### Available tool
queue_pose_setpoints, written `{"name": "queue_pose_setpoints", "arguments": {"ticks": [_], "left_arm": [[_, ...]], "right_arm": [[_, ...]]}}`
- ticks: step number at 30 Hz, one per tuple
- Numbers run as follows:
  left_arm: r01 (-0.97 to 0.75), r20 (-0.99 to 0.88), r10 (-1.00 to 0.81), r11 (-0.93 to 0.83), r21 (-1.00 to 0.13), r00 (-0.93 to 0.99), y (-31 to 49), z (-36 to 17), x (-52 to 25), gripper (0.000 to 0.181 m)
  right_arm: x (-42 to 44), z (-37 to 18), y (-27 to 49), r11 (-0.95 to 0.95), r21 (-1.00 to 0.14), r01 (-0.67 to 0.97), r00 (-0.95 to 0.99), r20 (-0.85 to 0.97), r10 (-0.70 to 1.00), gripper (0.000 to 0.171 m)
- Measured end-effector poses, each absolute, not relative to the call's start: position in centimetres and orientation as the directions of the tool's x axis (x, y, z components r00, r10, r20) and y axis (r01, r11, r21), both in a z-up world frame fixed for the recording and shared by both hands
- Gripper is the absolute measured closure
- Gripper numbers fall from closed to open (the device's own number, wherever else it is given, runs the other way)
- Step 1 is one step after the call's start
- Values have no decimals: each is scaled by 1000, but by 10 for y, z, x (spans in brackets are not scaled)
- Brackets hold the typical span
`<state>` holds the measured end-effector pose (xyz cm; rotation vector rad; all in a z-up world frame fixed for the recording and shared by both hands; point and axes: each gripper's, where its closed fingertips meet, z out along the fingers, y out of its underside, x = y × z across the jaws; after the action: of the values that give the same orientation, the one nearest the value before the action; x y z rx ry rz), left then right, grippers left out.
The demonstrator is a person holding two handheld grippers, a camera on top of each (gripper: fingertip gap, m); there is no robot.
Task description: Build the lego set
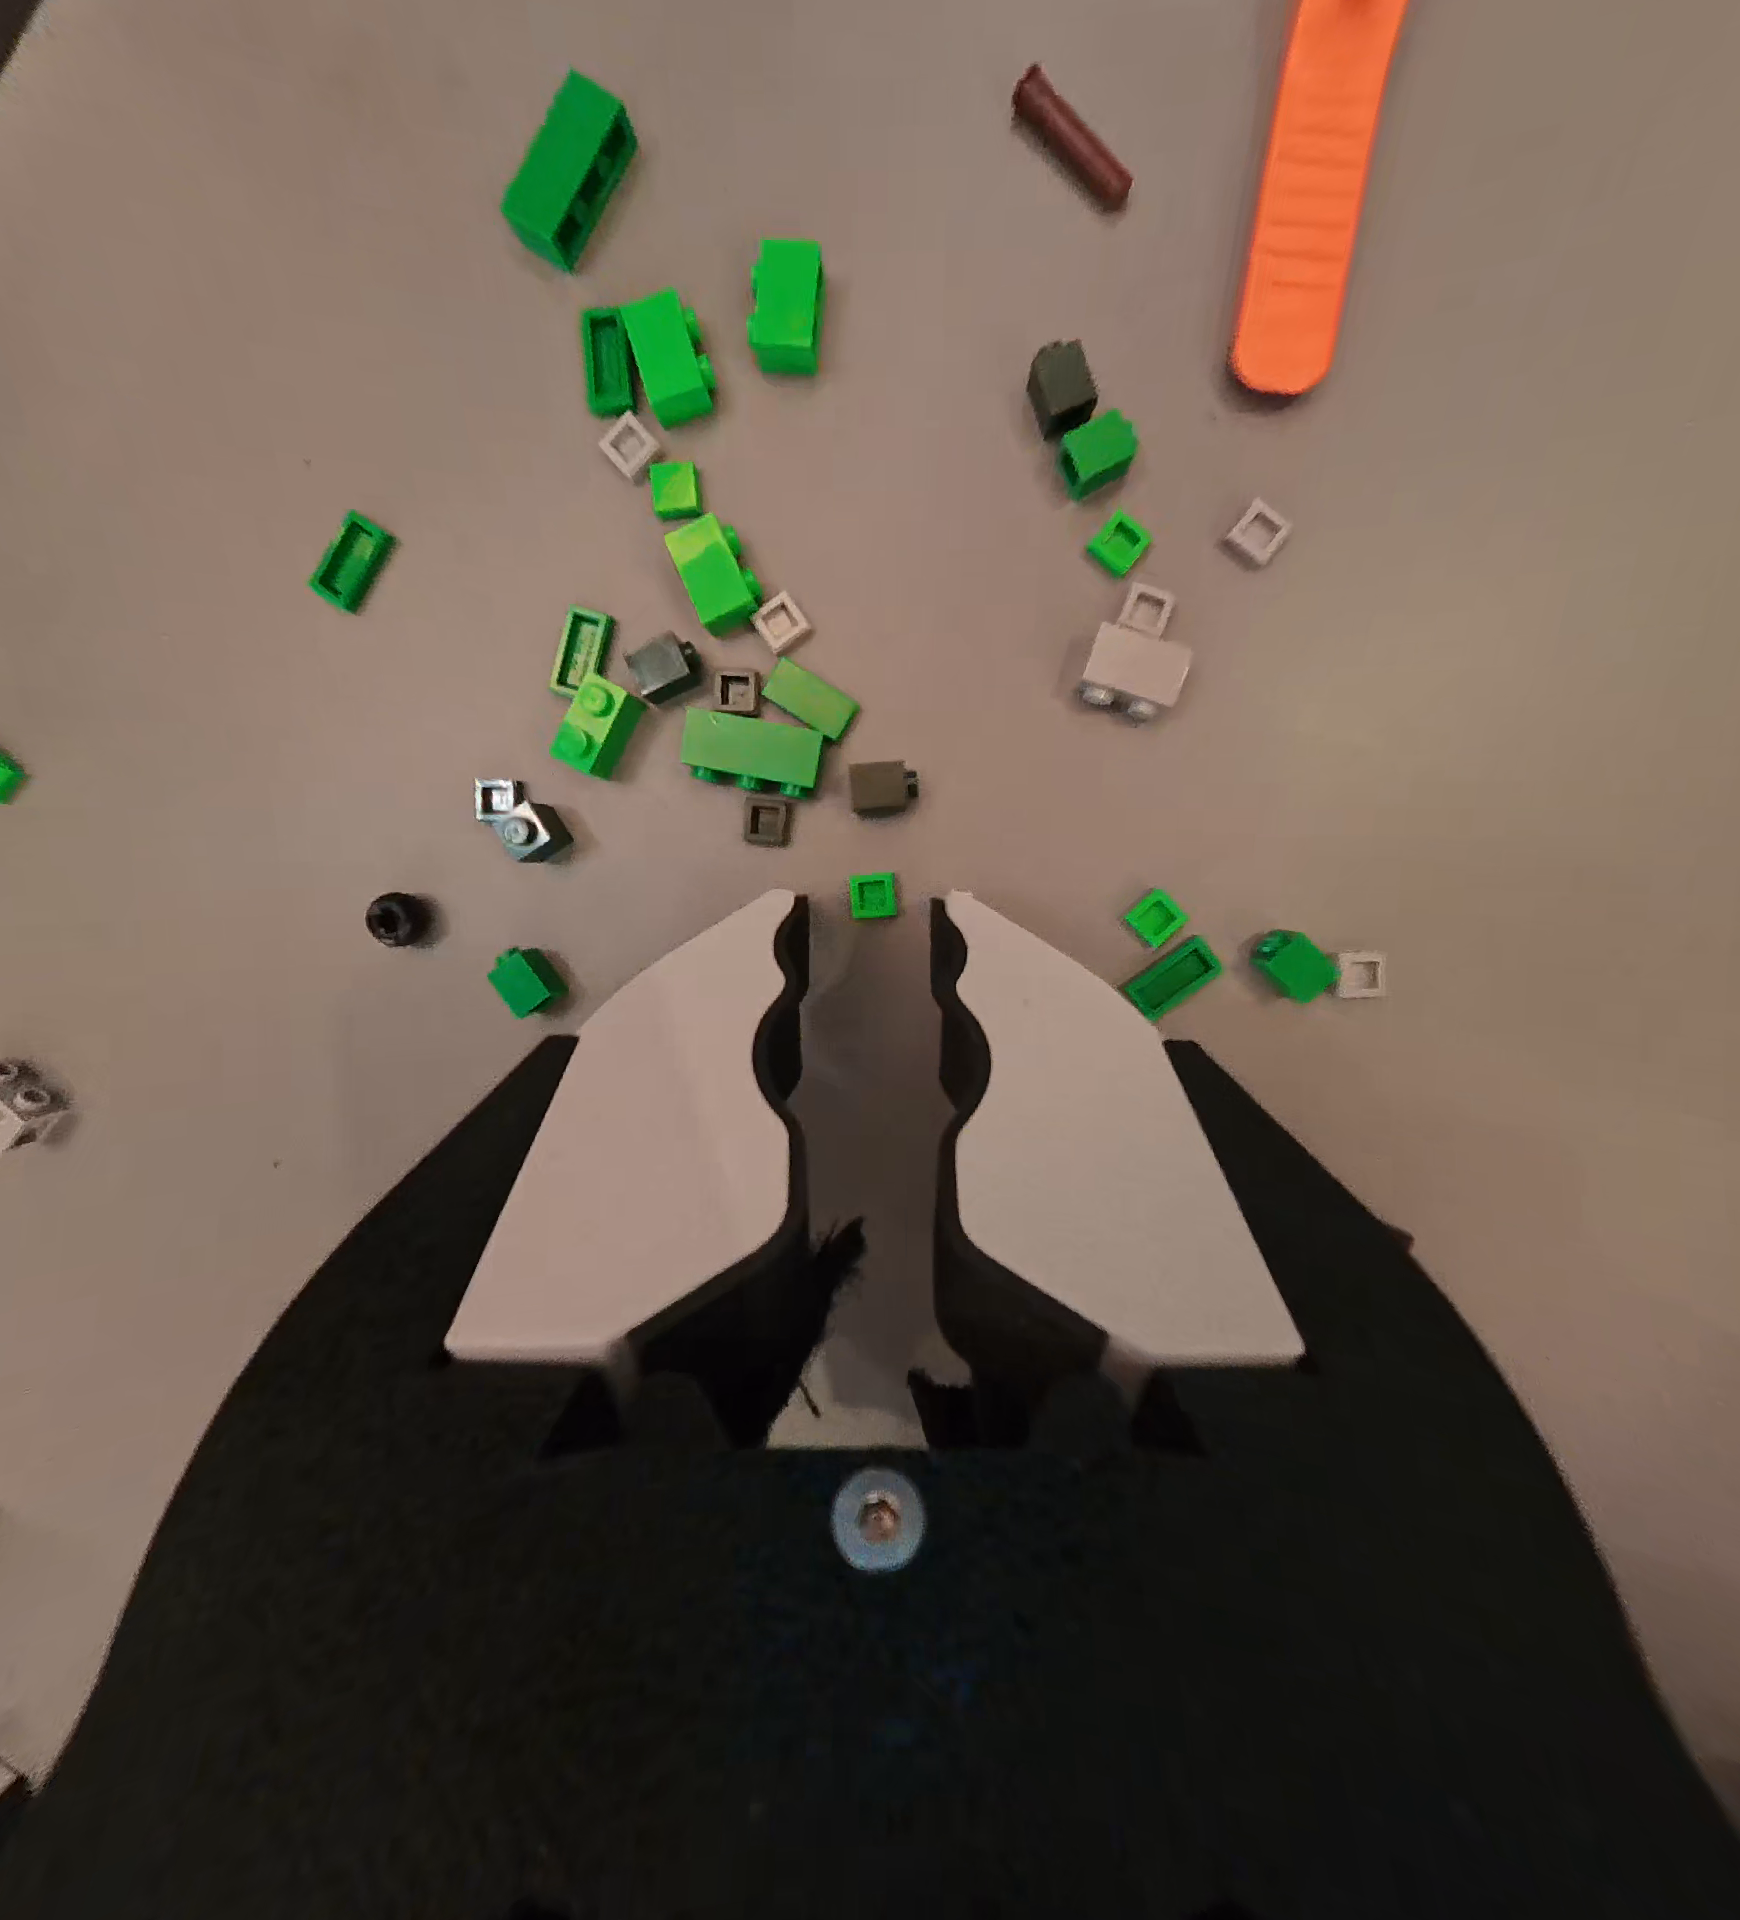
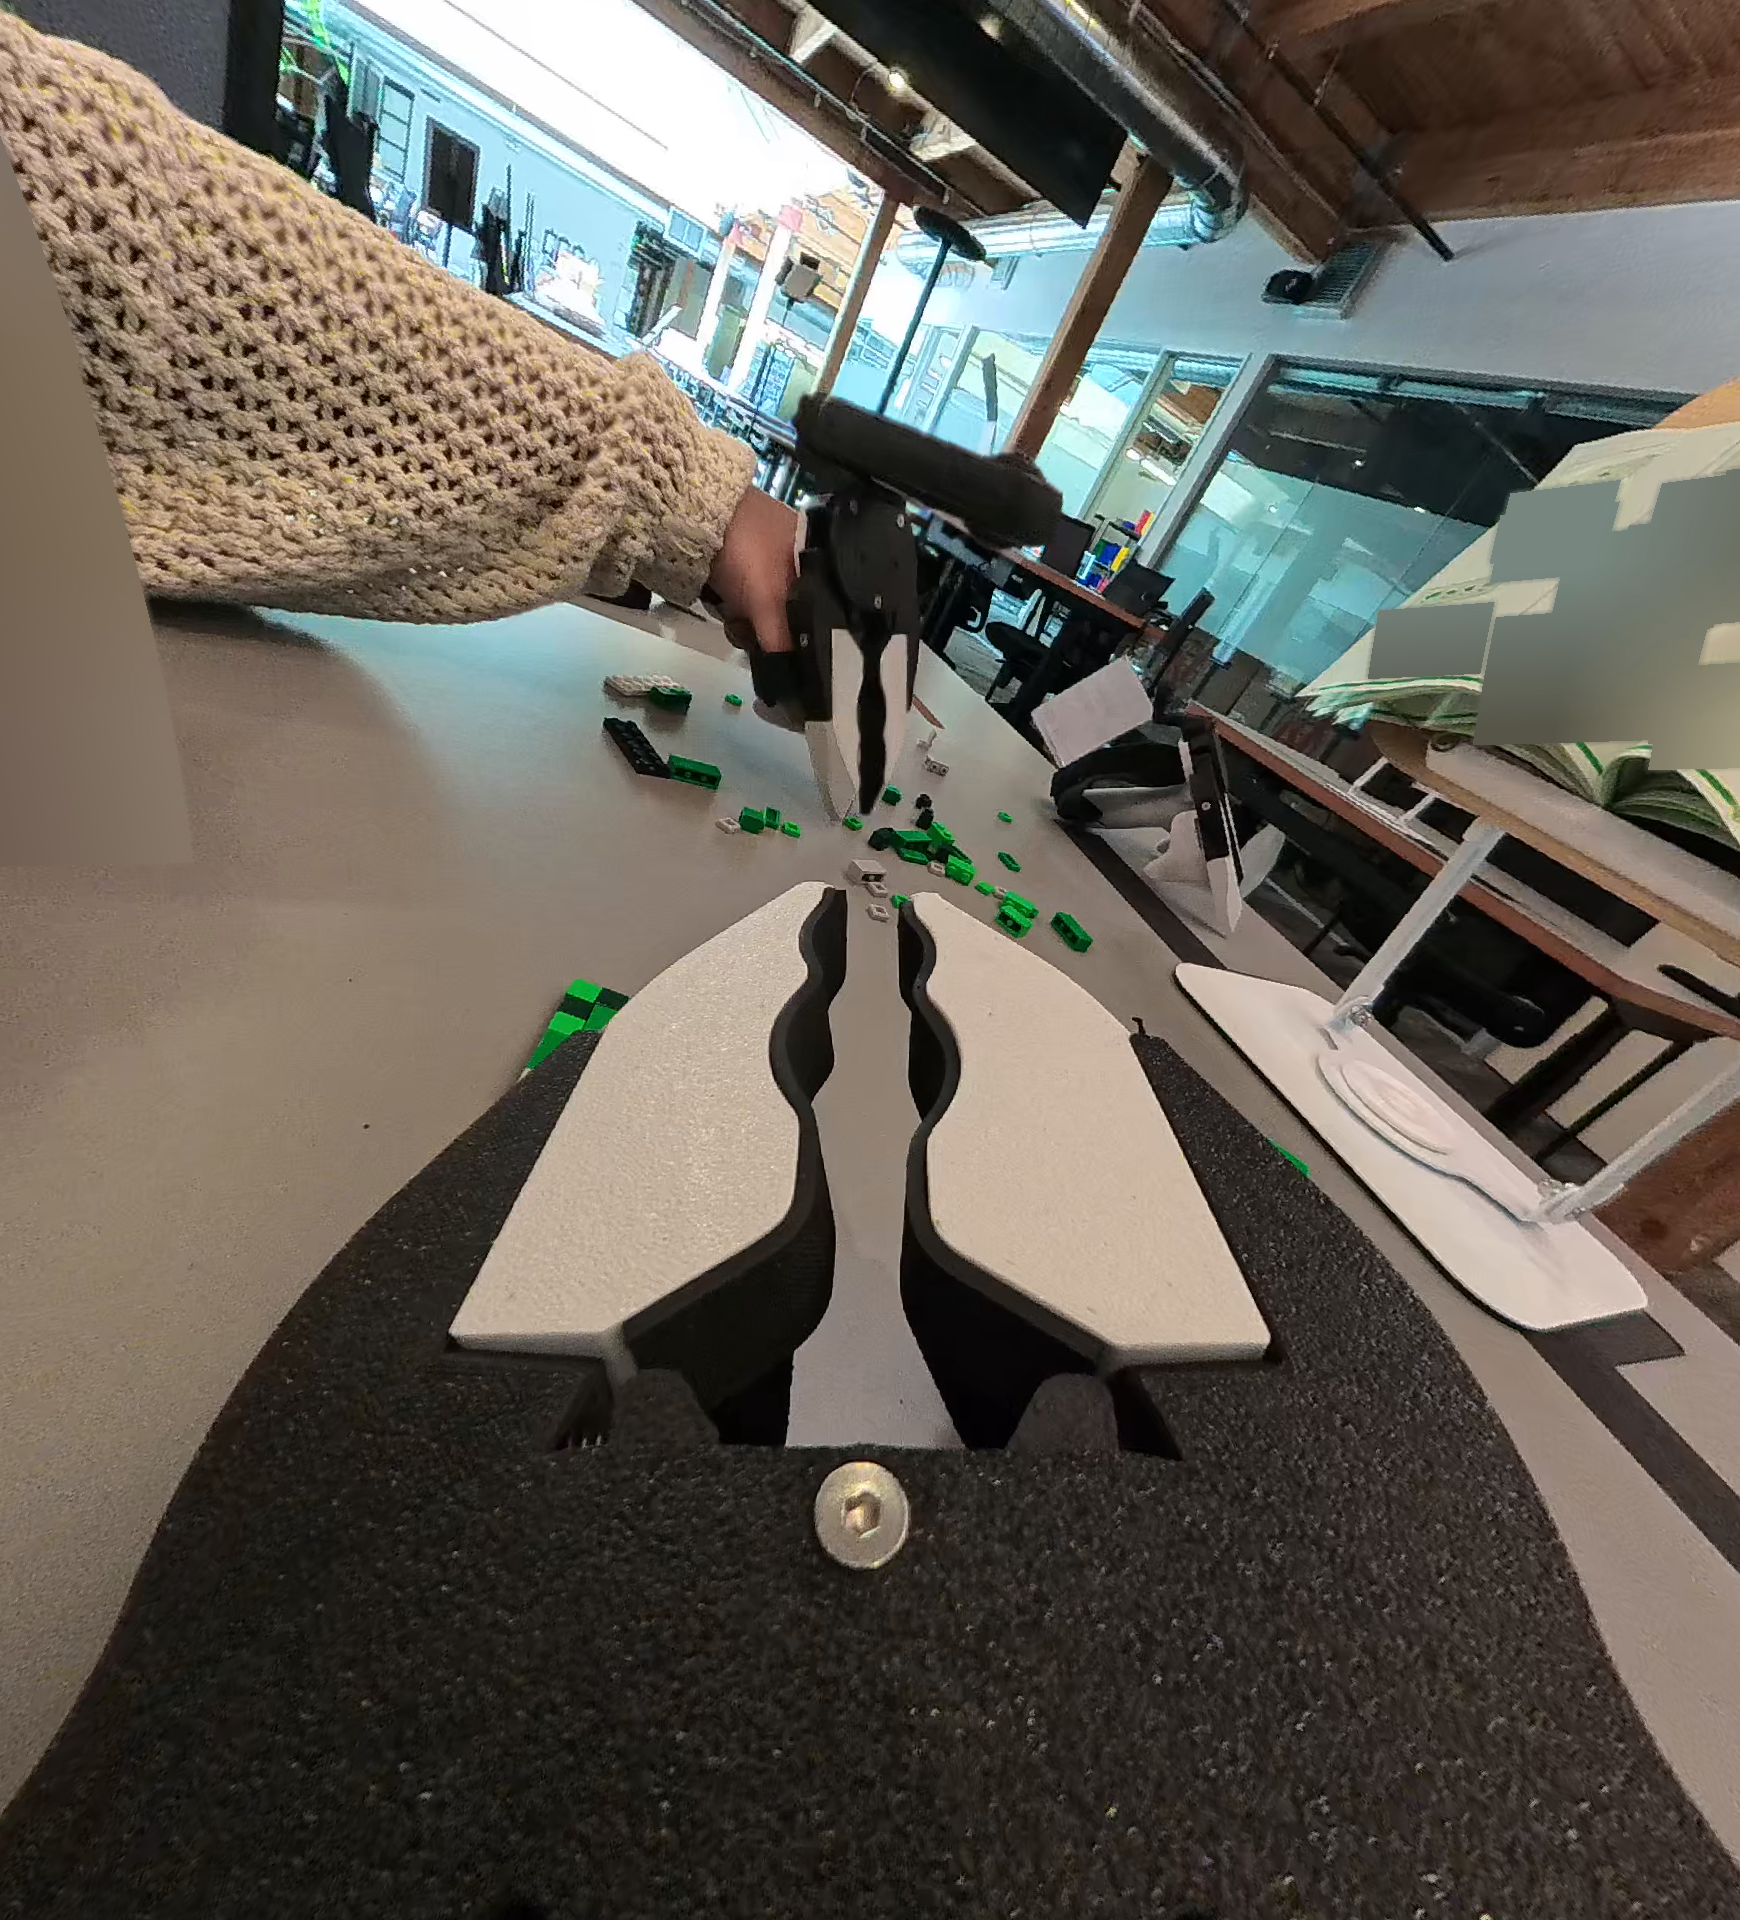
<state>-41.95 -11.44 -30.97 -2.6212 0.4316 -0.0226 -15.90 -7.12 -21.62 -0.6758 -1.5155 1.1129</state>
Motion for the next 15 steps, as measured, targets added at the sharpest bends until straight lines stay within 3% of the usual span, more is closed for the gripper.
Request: {"name": "queue_pose_setpoints", "arguments": {"ticks": [9,12,15], "left_arm": [[-262,-6,-303,-813,-520,953,-110,-307,-407,174],[-126,169,-367,-655,-745,915,-94,-267,-348,175],[162,402,-605,-413,-896,687,-96,-194,-255,175]], "right_arm": [[-159,-216,-71,404,-903,-145,-249,428,869,162],[-159,-214,-71,442,-884,-155,-218,467,857,158],[-162,-195,-75,566,-798,-205,-130,596,793,150]]}}
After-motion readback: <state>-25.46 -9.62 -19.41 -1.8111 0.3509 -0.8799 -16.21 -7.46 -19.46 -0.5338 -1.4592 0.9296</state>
